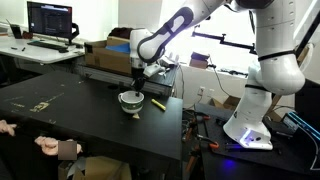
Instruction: Move the white mug backwards, put the yellow marker inside the mug
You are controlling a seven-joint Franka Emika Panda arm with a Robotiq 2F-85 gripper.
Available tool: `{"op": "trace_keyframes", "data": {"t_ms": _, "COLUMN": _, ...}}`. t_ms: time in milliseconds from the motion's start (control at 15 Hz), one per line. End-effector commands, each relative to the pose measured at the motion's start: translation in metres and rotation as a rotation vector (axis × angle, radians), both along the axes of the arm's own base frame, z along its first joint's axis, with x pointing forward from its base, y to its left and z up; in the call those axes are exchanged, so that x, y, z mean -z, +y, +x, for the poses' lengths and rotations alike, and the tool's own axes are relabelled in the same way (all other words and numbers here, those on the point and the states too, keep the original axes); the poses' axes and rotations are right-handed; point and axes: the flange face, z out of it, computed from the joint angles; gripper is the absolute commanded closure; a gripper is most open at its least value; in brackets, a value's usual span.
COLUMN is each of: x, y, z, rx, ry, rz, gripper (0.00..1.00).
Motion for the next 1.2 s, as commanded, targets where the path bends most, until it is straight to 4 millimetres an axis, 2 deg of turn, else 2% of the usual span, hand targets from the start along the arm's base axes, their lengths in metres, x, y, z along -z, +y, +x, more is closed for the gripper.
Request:
{"op": "trace_keyframes", "data": {"t_ms": 0, "x": -0.011, "y": -0.011, "z": 0.009, "rx": 0.054, "ry": 0.006, "rz": 0.020, "gripper": 0.97}}
{"op": "trace_keyframes", "data": {"t_ms": 267, "x": -0.010, "y": -0.022, "z": 0.011, "rx": 0.089, "ry": 0.004, "rz": 0.031, "gripper": 0.97}}
{"op": "trace_keyframes", "data": {"t_ms": 733, "x": -0.022, "y": -0.053, "z": 0.019, "rx": 0.153, "ry": -0.003, "rz": 0.046, "gripper": 0.97}}
{"op": "trace_keyframes", "data": {"t_ms": 1133, "x": -0.015, "y": -0.059, "z": 0.026, "rx": 0.168, "ry": 0.018, "rz": 0.047, "gripper": 0.97}}
